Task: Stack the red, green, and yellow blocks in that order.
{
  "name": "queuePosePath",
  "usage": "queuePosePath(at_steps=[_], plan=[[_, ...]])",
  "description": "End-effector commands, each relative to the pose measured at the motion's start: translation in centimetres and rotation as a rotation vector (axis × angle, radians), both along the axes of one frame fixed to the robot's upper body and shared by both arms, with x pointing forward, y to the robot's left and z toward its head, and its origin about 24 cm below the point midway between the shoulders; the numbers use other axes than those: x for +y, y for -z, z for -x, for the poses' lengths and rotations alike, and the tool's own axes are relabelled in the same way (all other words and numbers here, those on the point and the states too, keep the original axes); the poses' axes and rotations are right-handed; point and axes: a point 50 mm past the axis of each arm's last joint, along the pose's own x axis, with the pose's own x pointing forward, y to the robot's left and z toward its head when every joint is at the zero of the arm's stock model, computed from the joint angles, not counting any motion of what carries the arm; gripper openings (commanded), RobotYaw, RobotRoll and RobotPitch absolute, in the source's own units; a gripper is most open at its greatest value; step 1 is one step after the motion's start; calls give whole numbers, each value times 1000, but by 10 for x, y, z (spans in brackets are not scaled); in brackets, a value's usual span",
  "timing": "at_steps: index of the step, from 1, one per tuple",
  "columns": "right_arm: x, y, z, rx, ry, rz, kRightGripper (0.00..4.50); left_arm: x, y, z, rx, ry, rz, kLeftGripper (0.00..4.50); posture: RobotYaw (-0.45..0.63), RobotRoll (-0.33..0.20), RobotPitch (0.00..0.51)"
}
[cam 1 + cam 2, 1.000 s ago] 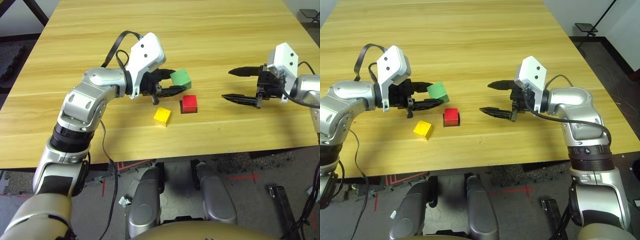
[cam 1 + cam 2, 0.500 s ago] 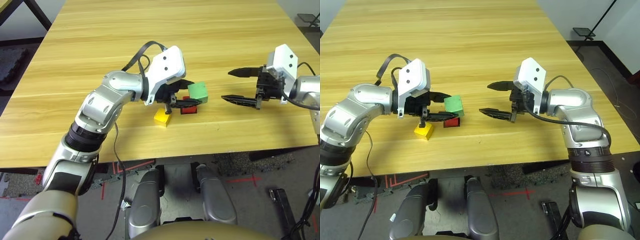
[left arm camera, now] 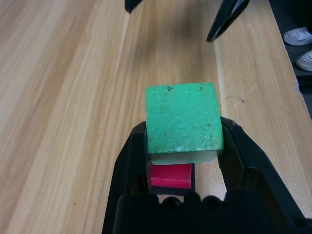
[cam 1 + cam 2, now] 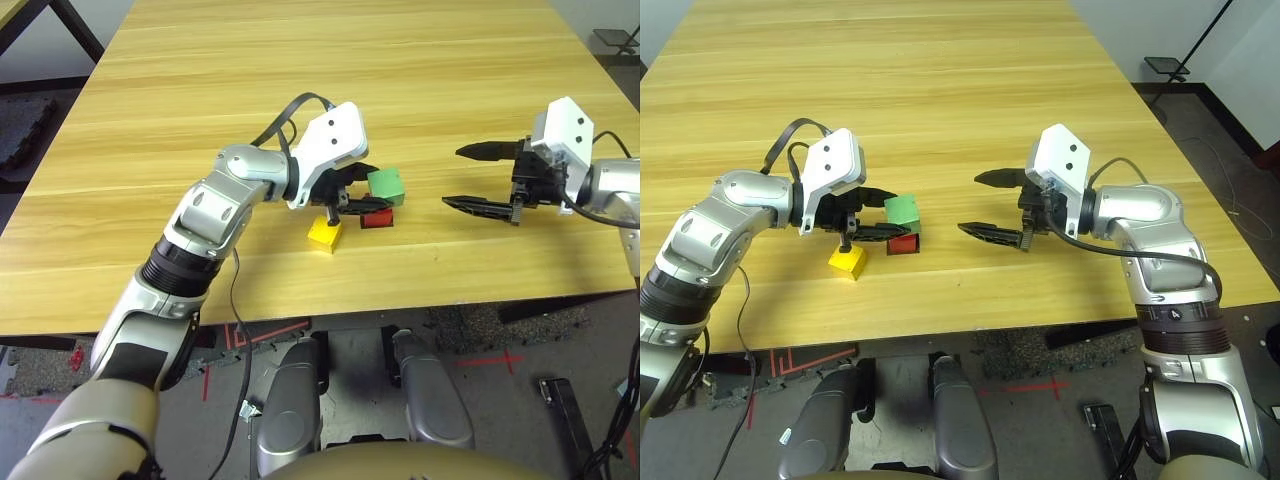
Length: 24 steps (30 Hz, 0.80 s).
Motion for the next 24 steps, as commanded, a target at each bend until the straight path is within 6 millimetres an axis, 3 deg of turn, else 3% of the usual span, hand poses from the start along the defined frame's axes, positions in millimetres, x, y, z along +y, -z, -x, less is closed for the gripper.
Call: queuePosePath(at_steps=[1, 24], plan=[[-1, -2, 3, -6, -4, -6, 4500, -3, 8, -5, 8, 6, -19, 2050, 219, 80, 226], [0, 1, 4, 4, -2, -17, 4500, 0, 14, -13, 18, 10, -32, 2050, 217, 77, 234]])
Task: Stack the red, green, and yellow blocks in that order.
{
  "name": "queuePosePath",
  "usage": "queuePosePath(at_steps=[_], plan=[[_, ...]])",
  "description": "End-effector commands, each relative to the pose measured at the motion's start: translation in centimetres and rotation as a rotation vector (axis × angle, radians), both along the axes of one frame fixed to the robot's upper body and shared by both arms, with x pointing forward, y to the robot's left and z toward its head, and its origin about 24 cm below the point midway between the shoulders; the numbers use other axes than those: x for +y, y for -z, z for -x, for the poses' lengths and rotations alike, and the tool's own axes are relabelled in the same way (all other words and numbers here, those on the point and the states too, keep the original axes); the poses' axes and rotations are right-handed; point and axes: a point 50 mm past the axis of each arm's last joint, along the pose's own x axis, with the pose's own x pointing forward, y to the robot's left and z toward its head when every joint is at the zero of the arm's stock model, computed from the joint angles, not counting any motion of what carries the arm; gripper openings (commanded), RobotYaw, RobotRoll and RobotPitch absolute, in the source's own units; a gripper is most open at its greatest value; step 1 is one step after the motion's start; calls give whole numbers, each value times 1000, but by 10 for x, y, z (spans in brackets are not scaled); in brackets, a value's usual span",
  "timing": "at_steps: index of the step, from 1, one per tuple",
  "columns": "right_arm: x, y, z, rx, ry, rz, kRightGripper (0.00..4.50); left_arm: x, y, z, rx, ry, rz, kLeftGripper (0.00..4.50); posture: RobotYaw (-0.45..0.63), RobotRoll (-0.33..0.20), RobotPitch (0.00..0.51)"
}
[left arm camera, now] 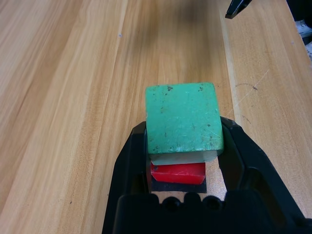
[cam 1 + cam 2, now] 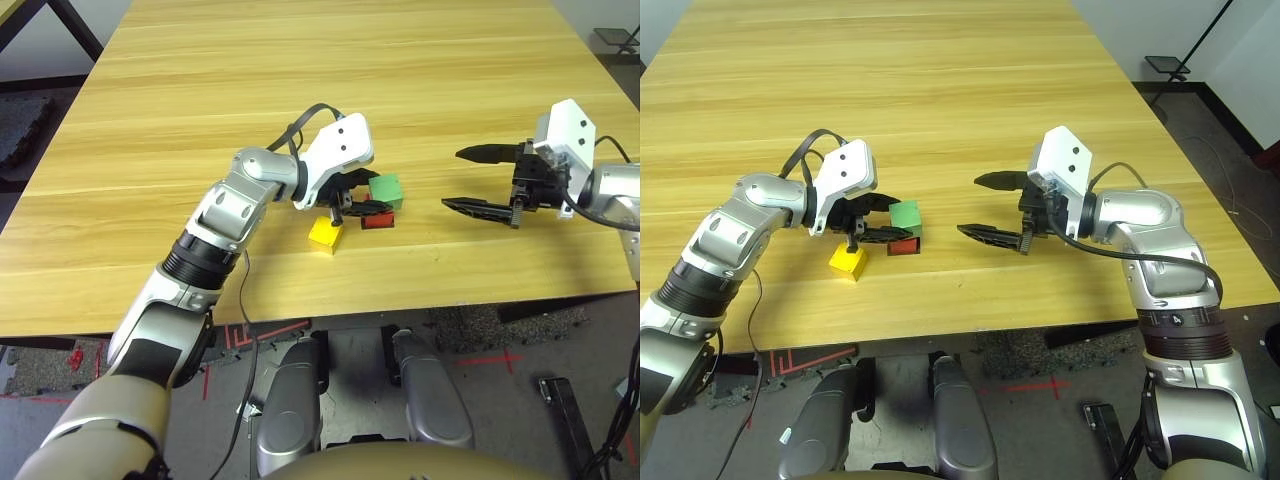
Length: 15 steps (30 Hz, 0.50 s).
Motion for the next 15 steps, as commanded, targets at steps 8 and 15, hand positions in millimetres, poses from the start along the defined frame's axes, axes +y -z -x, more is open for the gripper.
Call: queuePosePath(at_steps=[8, 15], plan=[[-2, -1, 3, -2, -1, 2, 4500, 2, 5, 0, 7, 7, -14, 2050, 212, 73, 239], [-3, -1, 3, -1, 5, 3, 4500, 1, 7, -1, 12, 9, -14, 2050, 212, 69, 243]])
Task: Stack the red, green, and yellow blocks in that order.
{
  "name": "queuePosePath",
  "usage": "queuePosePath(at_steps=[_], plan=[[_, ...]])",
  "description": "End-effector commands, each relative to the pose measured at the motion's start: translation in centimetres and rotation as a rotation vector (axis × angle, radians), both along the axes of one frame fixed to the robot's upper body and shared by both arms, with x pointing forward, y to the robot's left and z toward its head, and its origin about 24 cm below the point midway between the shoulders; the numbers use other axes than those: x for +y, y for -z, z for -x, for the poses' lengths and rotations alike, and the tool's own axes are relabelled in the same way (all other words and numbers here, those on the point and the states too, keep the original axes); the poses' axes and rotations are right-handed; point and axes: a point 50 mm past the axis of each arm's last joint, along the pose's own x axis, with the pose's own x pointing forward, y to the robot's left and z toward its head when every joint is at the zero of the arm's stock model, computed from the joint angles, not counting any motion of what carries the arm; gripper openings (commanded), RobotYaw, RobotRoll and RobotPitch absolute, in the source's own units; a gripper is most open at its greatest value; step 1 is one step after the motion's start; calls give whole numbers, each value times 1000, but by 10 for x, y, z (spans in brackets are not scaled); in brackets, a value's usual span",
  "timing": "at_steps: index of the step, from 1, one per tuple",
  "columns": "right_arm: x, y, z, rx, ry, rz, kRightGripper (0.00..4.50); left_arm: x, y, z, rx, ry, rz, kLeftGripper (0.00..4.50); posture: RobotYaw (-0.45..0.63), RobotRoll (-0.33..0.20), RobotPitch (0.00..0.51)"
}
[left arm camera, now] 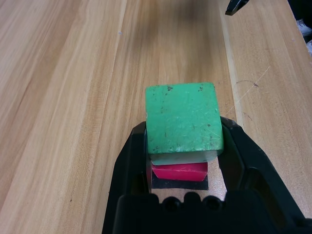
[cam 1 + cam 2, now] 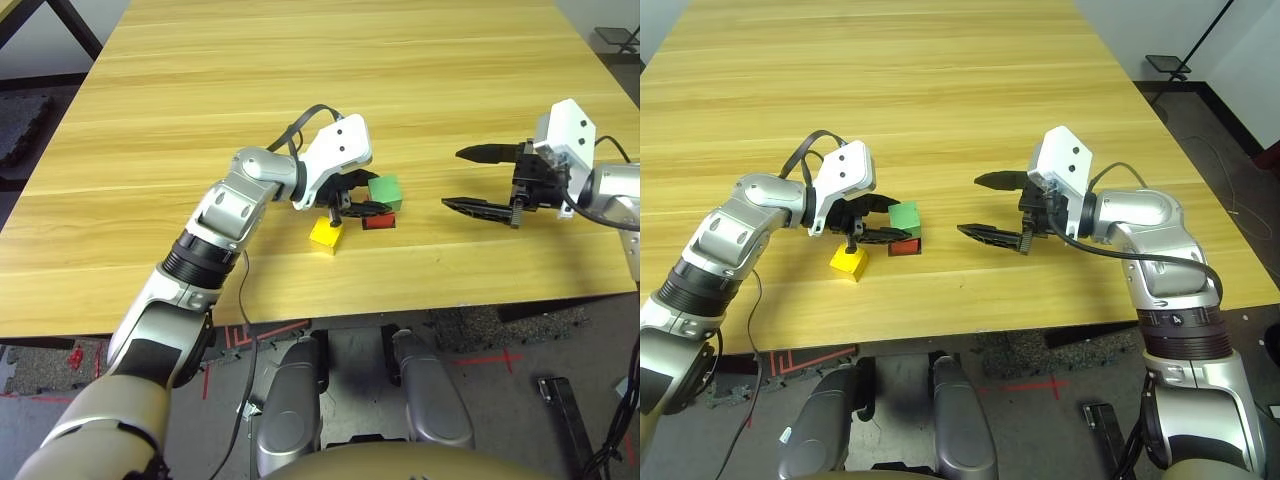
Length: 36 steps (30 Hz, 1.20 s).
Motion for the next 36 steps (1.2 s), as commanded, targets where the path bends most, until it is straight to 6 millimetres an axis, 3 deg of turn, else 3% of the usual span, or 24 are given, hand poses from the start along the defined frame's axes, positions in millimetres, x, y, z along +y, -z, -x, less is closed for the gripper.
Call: queuePosePath(at_steps=[1, 36], plan=[[-3, -1, 3, -3, 5, 2, 4500, 0, 6, 0, 14, 4, -10, 2050, 212, 69, 243], [-2, -1, -1, -4, 19, -1, 4500, 0, 7, 1, 20, -2, -23, 2050, 220, 67, 247]])
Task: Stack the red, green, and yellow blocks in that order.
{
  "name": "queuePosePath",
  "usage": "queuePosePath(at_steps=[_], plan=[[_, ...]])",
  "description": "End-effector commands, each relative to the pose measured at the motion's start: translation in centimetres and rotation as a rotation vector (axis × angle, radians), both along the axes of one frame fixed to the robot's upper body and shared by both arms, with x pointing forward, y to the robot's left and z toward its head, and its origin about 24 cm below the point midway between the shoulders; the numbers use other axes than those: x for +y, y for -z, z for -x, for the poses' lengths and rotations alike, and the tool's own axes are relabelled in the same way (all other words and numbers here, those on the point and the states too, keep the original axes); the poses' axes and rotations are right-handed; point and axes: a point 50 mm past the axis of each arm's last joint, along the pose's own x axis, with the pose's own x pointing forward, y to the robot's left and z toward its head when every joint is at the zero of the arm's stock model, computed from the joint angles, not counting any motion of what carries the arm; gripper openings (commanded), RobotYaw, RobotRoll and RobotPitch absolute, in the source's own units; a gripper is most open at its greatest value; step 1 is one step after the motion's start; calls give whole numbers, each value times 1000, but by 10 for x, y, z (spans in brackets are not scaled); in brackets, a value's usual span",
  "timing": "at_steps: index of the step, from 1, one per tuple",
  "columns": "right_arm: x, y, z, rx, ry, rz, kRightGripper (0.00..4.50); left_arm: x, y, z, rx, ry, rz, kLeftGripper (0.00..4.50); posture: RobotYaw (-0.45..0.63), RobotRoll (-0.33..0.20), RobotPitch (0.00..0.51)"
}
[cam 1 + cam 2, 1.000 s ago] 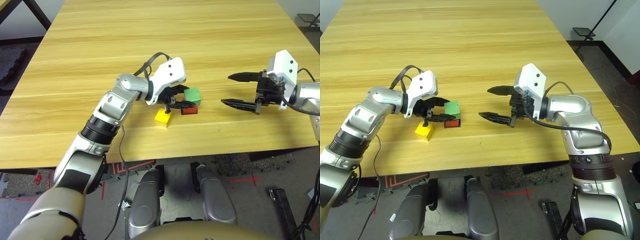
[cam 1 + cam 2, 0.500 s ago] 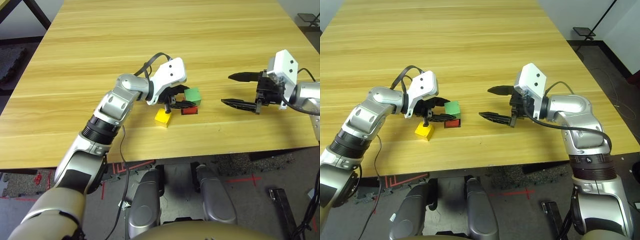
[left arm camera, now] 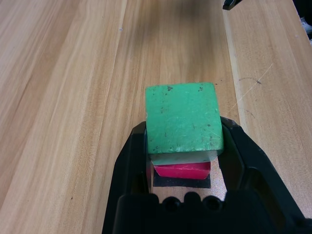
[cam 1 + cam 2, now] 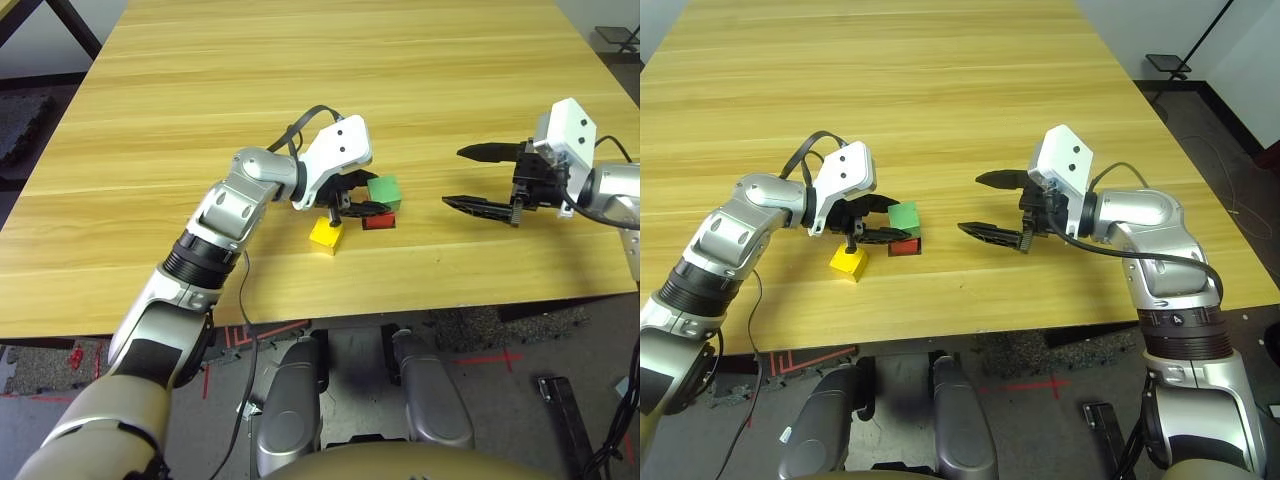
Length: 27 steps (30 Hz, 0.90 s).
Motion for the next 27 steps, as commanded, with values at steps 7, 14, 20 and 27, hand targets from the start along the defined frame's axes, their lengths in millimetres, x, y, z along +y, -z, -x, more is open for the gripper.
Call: queuePosePath(at_steps=[7, 14, 20, 27], plan=[[-2, 0, -1, 2, 7, 0, 4500, 1, 6, 2, 20, 6, -28, 2050, 220, 68, 246], [-2, 1, -1, 5, 7, -1, 4500, 3, 5, 2, 19, 0, -35, 2882, 222, 69, 243], [-2, 0, -2, 6, 7, 1, 4500, 4, 4, -1, 15, -14, -39, 4487, 225, 68, 245], [-3, -1, -3, 6, 8, 3, 4500, 11, -3, 2, 14, -21, -56, 4487, 228, 70, 246]])
